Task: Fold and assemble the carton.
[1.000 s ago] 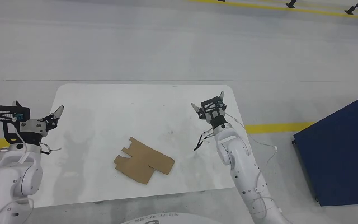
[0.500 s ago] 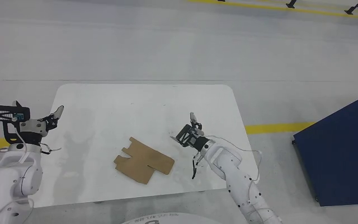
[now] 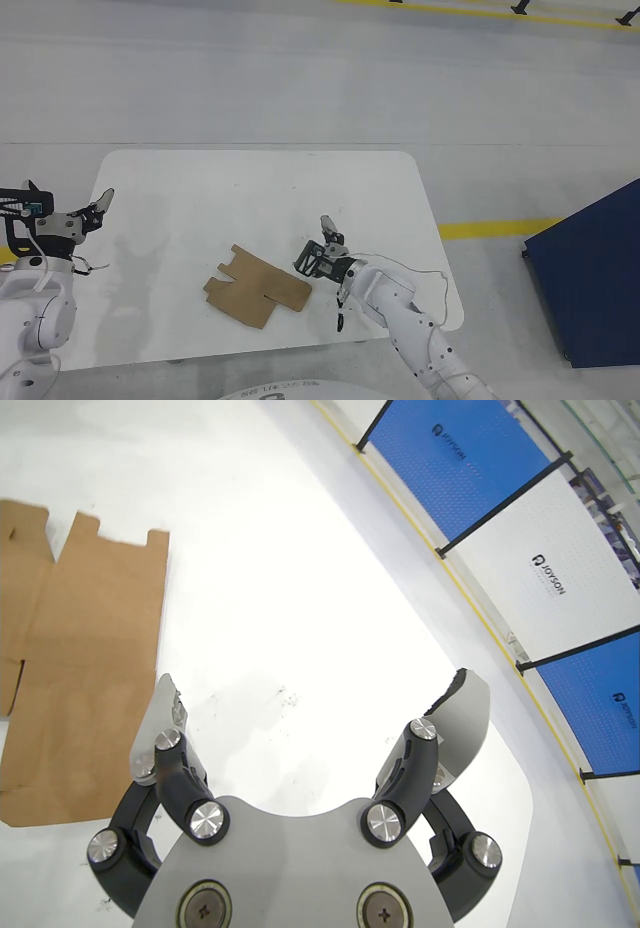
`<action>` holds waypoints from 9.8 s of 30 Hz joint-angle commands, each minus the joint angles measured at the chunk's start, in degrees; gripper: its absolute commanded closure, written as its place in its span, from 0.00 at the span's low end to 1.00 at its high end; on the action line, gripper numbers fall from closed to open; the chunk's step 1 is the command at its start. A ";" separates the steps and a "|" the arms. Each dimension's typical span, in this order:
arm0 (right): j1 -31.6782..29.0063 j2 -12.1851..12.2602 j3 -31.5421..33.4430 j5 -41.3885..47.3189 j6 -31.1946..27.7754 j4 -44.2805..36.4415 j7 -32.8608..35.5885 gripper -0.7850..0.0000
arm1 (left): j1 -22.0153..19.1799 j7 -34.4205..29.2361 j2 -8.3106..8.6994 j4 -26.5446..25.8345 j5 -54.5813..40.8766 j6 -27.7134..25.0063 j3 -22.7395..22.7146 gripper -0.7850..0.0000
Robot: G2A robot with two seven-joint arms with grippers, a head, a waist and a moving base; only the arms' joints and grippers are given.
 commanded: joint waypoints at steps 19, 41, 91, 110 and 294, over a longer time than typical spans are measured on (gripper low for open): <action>15.37 -3.83 -17.10 -6.61 4.70 11.65 10.53 0.00 | 0.00 0.00 0.00 0.00 0.00 0.00 0.00 0.00; 14.50 -3.74 -19.01 -8.22 -0.51 10.90 9.60 0.00 | 0.00 0.00 0.00 0.00 0.00 0.00 0.00 0.00; 0.35 0.46 -6.10 -1.38 6.95 3.93 -14.69 0.00 | 3.94 6.32 1.94 -0.57 10.63 -18.11 -6.66 0.00; 0.35 0.46 -6.10 -1.38 6.95 3.93 -14.69 0.00 | 6.64 9.60 1.73 -0.69 22.74 -12.04 -2.10 0.00; 23.81 6.99 -10.82 27.70 -26.37 22.07 -59.15 1.00 | 9.31 57.10 16.19 11.68 38.65 -45.77 -2.42 0.00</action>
